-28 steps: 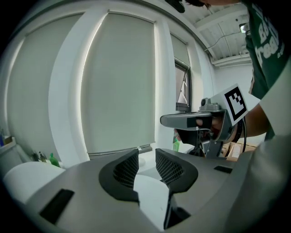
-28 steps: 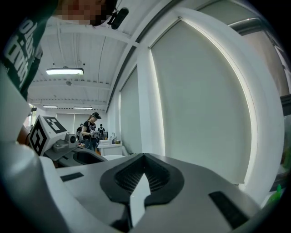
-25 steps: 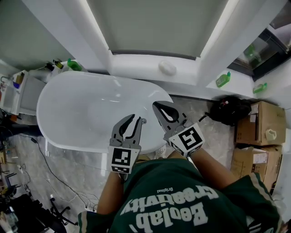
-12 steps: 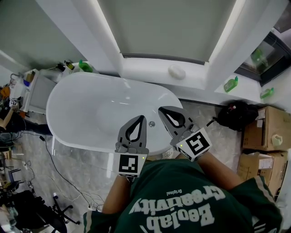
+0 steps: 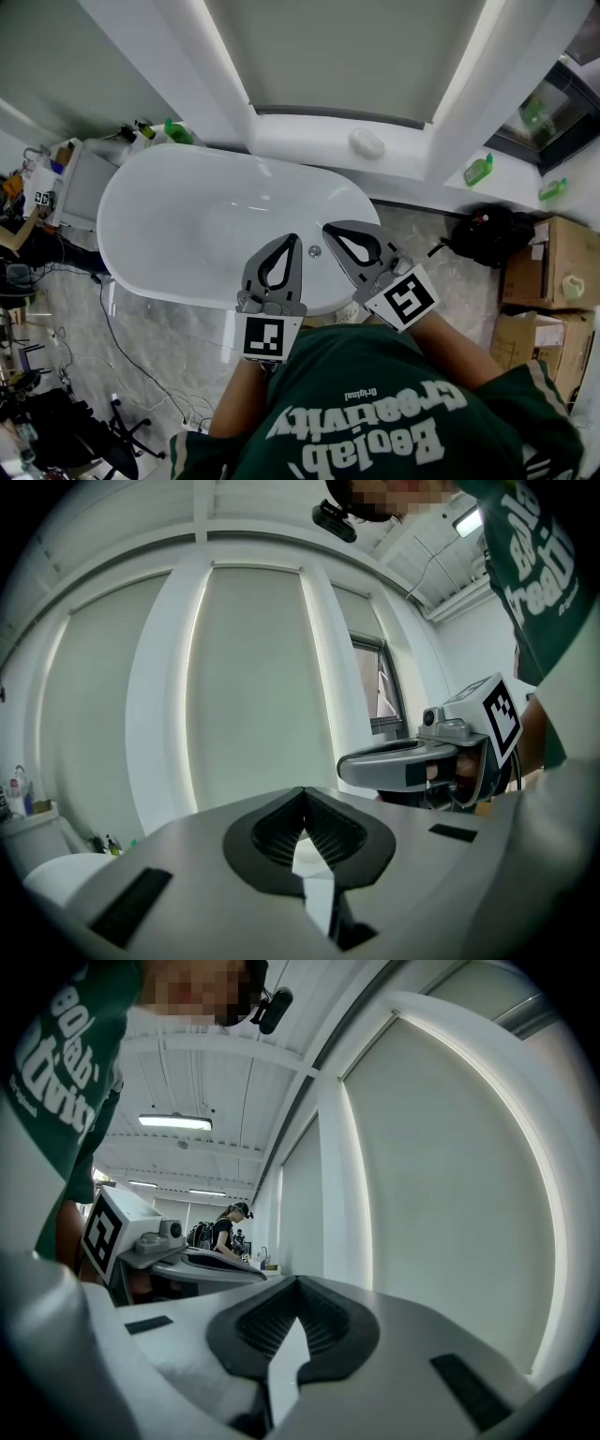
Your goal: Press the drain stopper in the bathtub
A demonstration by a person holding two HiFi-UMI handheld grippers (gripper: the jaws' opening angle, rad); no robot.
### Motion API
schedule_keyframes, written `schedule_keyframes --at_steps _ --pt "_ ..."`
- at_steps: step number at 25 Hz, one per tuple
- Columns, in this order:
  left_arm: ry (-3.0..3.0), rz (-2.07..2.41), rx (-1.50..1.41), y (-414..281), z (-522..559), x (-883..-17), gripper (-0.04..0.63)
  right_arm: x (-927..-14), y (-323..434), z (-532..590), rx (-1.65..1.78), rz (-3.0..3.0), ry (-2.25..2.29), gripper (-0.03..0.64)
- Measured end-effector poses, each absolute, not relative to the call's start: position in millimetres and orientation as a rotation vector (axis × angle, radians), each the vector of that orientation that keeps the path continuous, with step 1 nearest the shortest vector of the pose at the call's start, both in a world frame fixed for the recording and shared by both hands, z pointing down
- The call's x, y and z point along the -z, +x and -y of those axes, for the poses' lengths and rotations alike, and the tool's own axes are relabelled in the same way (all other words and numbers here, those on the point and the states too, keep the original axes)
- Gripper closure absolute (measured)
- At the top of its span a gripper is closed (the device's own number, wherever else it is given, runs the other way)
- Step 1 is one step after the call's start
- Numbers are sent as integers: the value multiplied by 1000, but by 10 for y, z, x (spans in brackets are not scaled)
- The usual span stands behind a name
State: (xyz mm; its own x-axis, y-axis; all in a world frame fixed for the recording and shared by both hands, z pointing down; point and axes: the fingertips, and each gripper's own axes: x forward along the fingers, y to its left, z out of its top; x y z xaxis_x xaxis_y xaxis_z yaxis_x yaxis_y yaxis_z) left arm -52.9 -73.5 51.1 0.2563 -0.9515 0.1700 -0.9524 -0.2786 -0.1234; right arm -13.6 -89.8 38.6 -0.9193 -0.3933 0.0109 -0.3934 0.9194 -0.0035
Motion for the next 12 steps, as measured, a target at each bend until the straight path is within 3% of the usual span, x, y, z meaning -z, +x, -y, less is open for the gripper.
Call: schedule_keyframes --at_steps 12 --pt "2508 1861 -344 -430 740 -518 586 -449 -86 856 -16 3063 608 603"
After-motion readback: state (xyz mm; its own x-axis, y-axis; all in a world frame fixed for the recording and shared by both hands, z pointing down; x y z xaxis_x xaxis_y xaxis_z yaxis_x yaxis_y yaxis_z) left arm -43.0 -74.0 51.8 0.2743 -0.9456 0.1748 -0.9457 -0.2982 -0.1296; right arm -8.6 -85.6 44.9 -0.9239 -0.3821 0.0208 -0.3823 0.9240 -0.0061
